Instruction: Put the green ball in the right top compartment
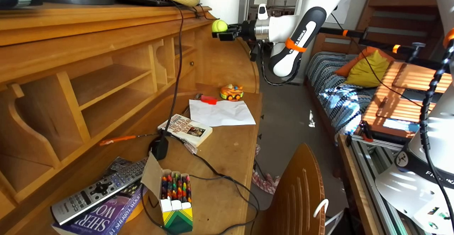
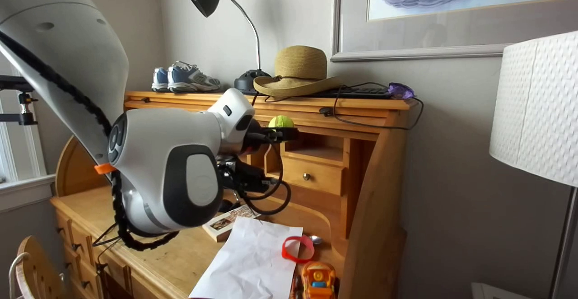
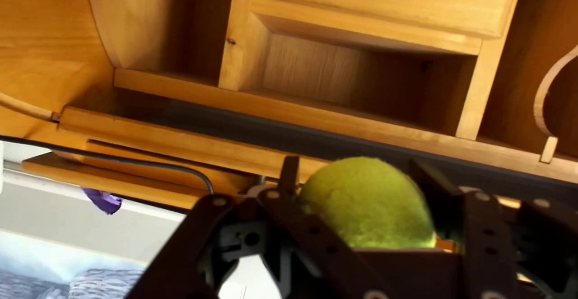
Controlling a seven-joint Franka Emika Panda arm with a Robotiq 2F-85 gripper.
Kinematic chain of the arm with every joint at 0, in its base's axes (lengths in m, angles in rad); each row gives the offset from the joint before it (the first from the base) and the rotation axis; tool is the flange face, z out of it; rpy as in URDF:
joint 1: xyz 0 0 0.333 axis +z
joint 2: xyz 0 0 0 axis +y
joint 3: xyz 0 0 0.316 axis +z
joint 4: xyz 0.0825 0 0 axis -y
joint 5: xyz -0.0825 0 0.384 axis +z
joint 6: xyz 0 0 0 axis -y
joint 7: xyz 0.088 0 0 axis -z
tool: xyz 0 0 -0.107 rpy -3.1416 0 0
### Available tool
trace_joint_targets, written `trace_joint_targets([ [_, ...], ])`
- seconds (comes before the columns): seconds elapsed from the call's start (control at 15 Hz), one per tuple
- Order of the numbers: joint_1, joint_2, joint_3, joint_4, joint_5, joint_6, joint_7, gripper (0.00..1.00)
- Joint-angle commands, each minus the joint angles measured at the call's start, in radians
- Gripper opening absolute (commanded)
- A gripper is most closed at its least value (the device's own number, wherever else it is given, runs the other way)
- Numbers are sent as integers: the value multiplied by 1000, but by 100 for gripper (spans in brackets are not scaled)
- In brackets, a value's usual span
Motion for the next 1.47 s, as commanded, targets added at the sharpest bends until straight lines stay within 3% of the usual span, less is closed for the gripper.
trace_joint_targets([
  [0.0,-6,67,1,117,-80,45,134,37],
  [0.4,5,142,10,239,-129,11,251,37],
  [1.4,62,248,34,370,-106,-104,339,37],
])
